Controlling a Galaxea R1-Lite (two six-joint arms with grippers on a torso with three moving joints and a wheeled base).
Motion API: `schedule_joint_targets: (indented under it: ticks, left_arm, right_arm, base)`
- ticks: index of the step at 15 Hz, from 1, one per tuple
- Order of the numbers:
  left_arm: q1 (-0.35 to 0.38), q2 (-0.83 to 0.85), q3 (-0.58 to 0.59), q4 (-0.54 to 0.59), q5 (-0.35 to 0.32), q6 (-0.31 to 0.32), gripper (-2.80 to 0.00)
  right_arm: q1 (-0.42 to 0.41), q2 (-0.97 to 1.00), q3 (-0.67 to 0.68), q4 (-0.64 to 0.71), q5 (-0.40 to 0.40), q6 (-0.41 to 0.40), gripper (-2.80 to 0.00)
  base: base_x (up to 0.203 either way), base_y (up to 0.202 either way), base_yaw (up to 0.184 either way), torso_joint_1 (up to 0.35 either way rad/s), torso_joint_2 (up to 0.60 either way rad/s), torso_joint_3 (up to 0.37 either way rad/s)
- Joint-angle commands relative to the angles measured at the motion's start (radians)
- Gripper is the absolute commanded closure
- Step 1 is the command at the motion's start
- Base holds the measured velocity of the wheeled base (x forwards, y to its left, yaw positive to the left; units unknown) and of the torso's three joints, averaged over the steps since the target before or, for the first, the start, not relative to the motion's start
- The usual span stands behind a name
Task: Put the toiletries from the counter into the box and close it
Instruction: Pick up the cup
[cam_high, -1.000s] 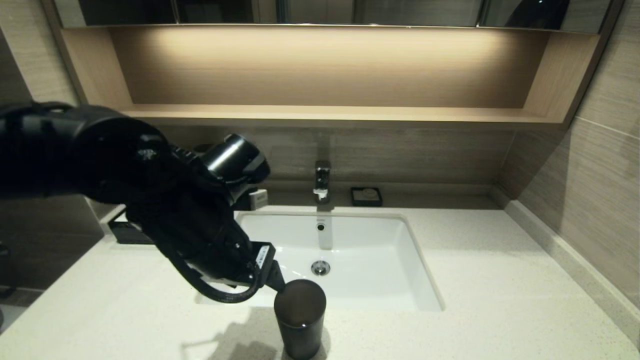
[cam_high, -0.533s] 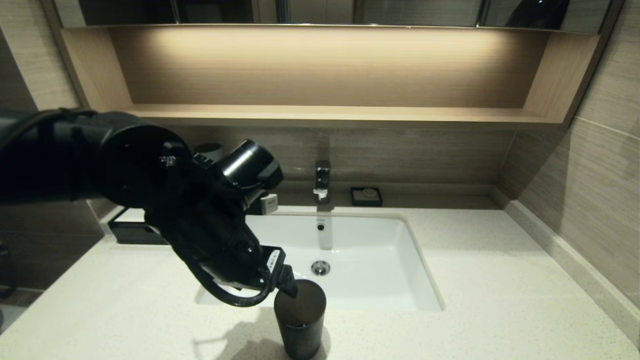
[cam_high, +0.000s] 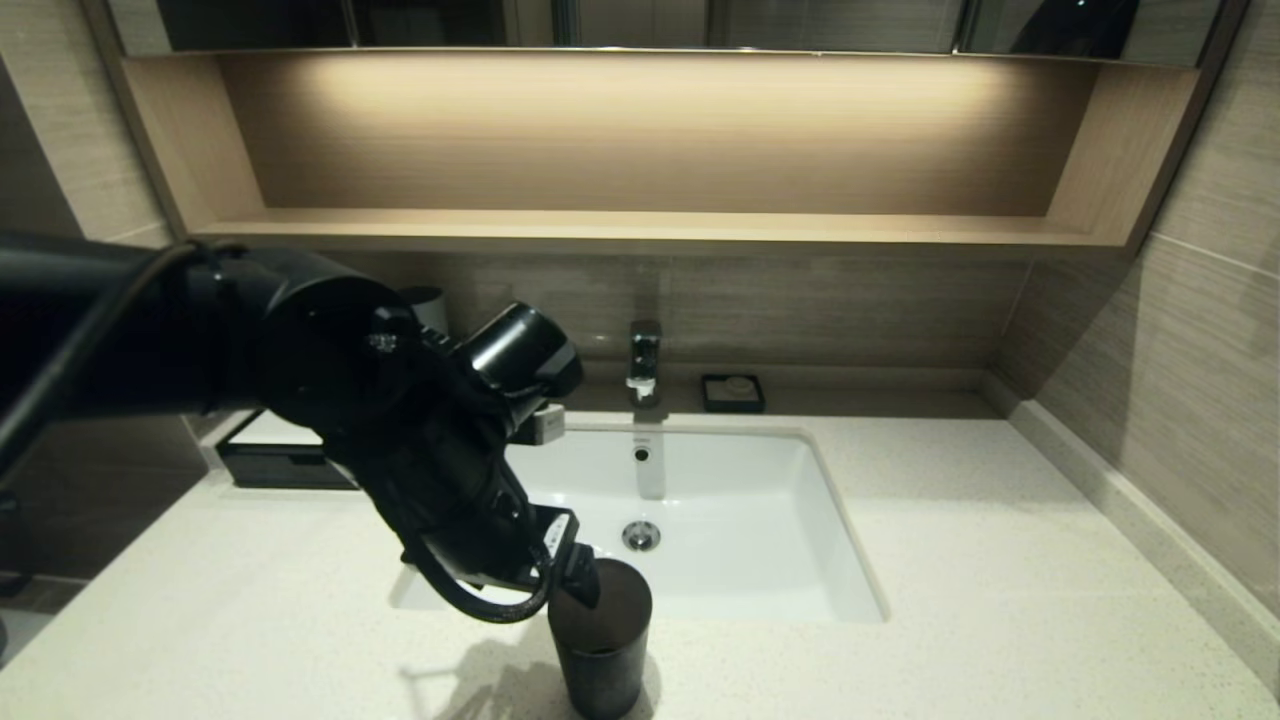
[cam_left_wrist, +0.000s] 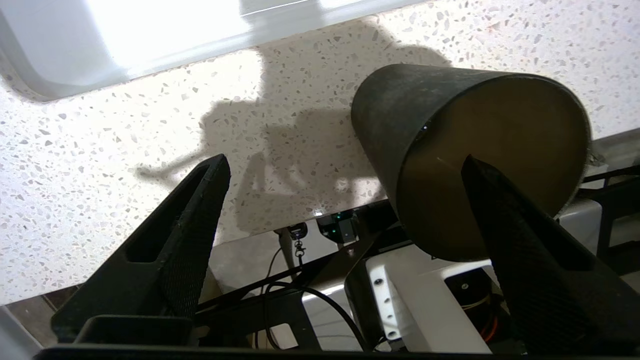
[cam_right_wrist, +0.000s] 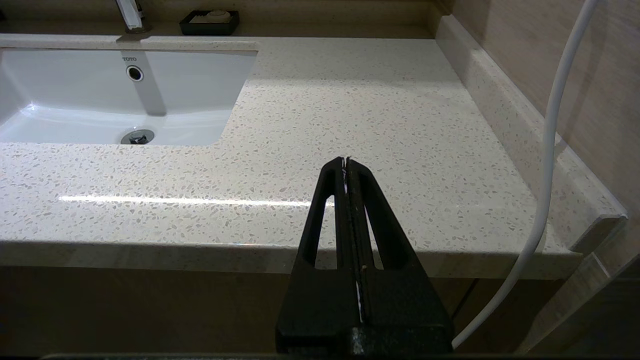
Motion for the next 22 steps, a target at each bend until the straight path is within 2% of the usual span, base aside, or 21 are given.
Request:
schedule_joint_targets:
  ticks: [1, 6, 17, 18, 22]
  left_arm:
    - [-0.002, 0.021, 0.001, 0.005, 0.012, -0.002, -2.8]
    - [-0.019, 0.058, 0.001, 0.003, 0.064, -0.002, -2.8]
    - [-0.038, 0.096, -0.001, -0.003, 0.064, -0.011, -2.8]
    - [-0.038, 0.098, -0.001, -0.003, 0.064, -0.011, 0.0]
    - [-0.041, 0.096, -0.001, 0.0, 0.063, -0.013, 0.0]
  right_arm:
    - [0.0, -0.002, 0.0, 0.0, 0.0, 0.0, 0.0]
    - [0.0, -0.002, 0.002, 0.0, 0.0, 0.0, 0.0]
    - [0.001, -0.002, 0.002, 0.0, 0.0, 0.0, 0.0]
    - [0.0, -0.001, 0.002, 0.0, 0.0, 0.0, 0.0]
    - [0.0, -0.001, 0.0, 0.0, 0.0, 0.0, 0.0]
  base:
    - [0.0, 0.0, 0.0, 0.0, 0.0, 0.0]
    - [0.0, 0.0, 0.0, 0.0, 0.0, 0.0]
    - [0.0, 0.0, 0.0, 0.0, 0.0, 0.0]
    - [0.0, 0.0, 0.0, 0.0, 0.0, 0.0]
    - [0.0, 0.0, 0.0, 0.0, 0.0, 0.0]
